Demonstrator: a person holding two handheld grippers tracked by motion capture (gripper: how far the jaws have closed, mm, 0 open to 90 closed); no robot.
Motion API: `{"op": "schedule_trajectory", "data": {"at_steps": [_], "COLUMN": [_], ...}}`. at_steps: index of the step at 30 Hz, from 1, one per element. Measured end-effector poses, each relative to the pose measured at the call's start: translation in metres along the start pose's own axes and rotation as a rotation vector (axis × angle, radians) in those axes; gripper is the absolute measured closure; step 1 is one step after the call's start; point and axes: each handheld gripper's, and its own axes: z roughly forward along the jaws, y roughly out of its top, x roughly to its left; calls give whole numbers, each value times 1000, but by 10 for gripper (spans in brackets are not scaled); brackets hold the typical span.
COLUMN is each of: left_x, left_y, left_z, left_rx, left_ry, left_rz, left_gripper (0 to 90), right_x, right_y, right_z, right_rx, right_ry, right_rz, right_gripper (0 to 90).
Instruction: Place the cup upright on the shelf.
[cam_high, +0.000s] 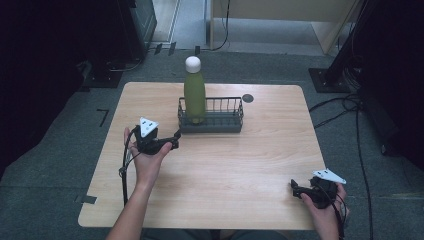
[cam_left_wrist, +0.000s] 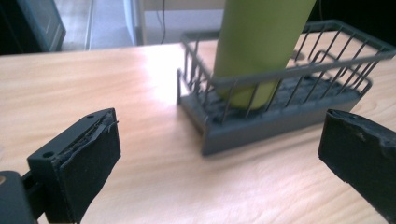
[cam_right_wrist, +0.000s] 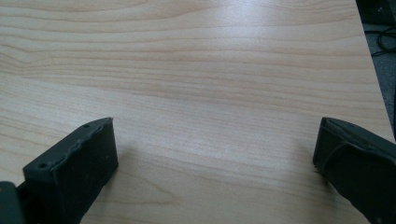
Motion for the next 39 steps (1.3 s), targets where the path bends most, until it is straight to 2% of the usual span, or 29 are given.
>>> {"op": "schedule_trajectory", "data": {"at_steps": [1, 8, 14, 24, 28, 35, 36, 37, 38, 39], "left_x": [3, 14, 24, 42, 49, 61, 66, 68, 68, 73], "left_y": [-8, -34, -56, -85, -97, -112, -116, -116, -116, -118], "left_z": [-4, -18, -33, -53, -59, -68, -72, -73, -73, -77], "left_rx": [7, 49, 109, 209, 250, 288, 298, 311, 311, 319], "left_ry": [8, 26, 55, 162, 191, 223, 227, 246, 246, 280], "left_rz": [-5, -17, -33, 2, -2, -21, -25, -10, -10, 4], "left_gripper": [0, 0, 0, 0, 0, 0, 0, 0, 0, 0], "right_x": [0, 0, 0, 0, 0, 0, 0, 0, 0, 0], "right_y": [0, 0, 0, 0, 0, 0, 0, 0, 0, 0], "right_z": [0, 0, 0, 0, 0, 0, 0, 0, 0, 0], "right_rx": [0, 0, 0, 1, 1, -1, -1, -1, -1, -1], "right_ry": [0, 0, 0, 0, -1, -1, -1, -1, -1, -1], "right_rz": [-1, 0, 0, -2, -2, -4, -4, -4, -4, -4], "right_gripper": [0, 0, 0, 0, 0, 0, 0, 0, 0, 0]}}
